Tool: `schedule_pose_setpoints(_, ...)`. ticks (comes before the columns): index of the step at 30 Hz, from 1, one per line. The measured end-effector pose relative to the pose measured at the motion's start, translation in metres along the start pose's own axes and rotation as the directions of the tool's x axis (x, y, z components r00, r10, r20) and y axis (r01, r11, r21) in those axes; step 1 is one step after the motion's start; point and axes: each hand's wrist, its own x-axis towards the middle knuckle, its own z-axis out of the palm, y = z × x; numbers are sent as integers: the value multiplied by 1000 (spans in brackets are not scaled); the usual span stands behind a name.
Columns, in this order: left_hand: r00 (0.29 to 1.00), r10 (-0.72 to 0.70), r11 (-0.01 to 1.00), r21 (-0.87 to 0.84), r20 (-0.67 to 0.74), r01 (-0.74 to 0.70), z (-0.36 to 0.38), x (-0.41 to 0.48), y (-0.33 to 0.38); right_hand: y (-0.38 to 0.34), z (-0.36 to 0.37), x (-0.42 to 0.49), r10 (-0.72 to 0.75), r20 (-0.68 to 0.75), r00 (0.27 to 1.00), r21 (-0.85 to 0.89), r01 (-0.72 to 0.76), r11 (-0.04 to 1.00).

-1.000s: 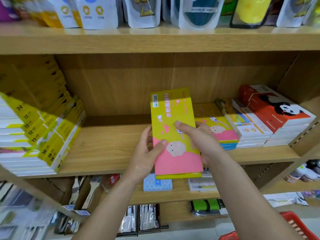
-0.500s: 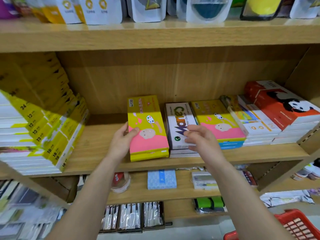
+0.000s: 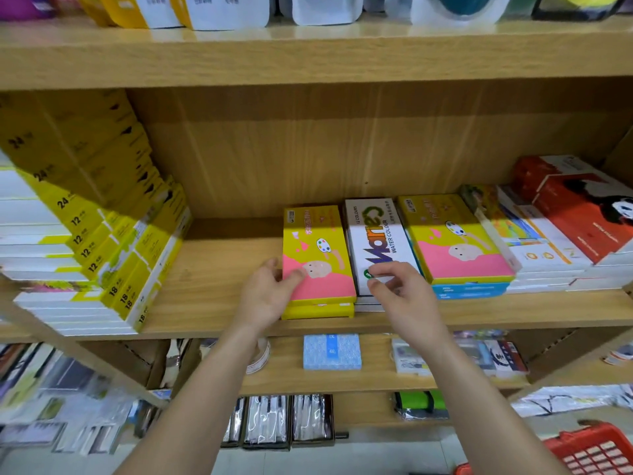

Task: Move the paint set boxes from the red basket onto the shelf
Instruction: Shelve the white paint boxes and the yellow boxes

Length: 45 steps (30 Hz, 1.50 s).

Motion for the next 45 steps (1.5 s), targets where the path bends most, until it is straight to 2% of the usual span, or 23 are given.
schedule_pose_setpoints(6,998,57,997,-50,-12,-58,10,-11,-4,4,3,0,-158,50,986,-222,165,961)
schedule_pose_setpoints(10,996,93,992,-84,-20,-94,5,-15,7,-3,2,5,-161,44,986,-200,167,966)
schedule_pose_setpoints(13,995,100,982,-157,-14,-101,-2,-15,17,-7,8,1,-257,22,966,-200,256,946)
schedule_pose_setpoints(15,994,111,964,-243,-17,-112,-6,-14,21,-12,15,-5,-312,82,946,-261,323,910)
schedule_pose_setpoints(17,994,112,943,-316,5,-105,-8,-11,24,-13,22,-6,-329,177,928,-411,373,832)
schedule_pose_setpoints(19,990,132,941,-319,54,-108,-12,-12,26,-15,30,-2,-325,222,919,-532,394,750)
schedule_pose_setpoints(21,988,126,948,-304,88,-94,-16,-14,27,-15,35,2,-351,218,911,-575,410,708)
schedule_pose_setpoints(24,994,108,956,-278,32,-95,-22,-14,15,-18,36,8,-428,177,886,-562,448,695)
schedule_pose_setpoints(27,999,29,973,-229,-34,-36,-24,-14,-6,-25,32,14,-518,13,856,-501,454,737)
schedule_pose_setpoints(29,999,-12,971,-239,-38,3,-21,-18,-14,-32,29,22,-517,-25,856,-470,446,762)
schedule_pose_setpoints(33,997,-13,939,-344,-70,-12,-14,-20,-1,-40,25,28,-483,9,876,-442,437,783)
schedule_pose_setpoints(37,998,-67,868,-493,-8,54,-10,-10,25,-26,30,3,-520,75,851,-475,489,732)
schedule_pose_setpoints(41,997,-32,911,-407,70,58,-1,-14,23,2,40,-26,-528,126,840,-500,513,697)
schedule_pose_setpoints(45,999,27,929,-371,44,-9,-2,-23,11,5,39,-33,-468,96,879,-359,469,807)
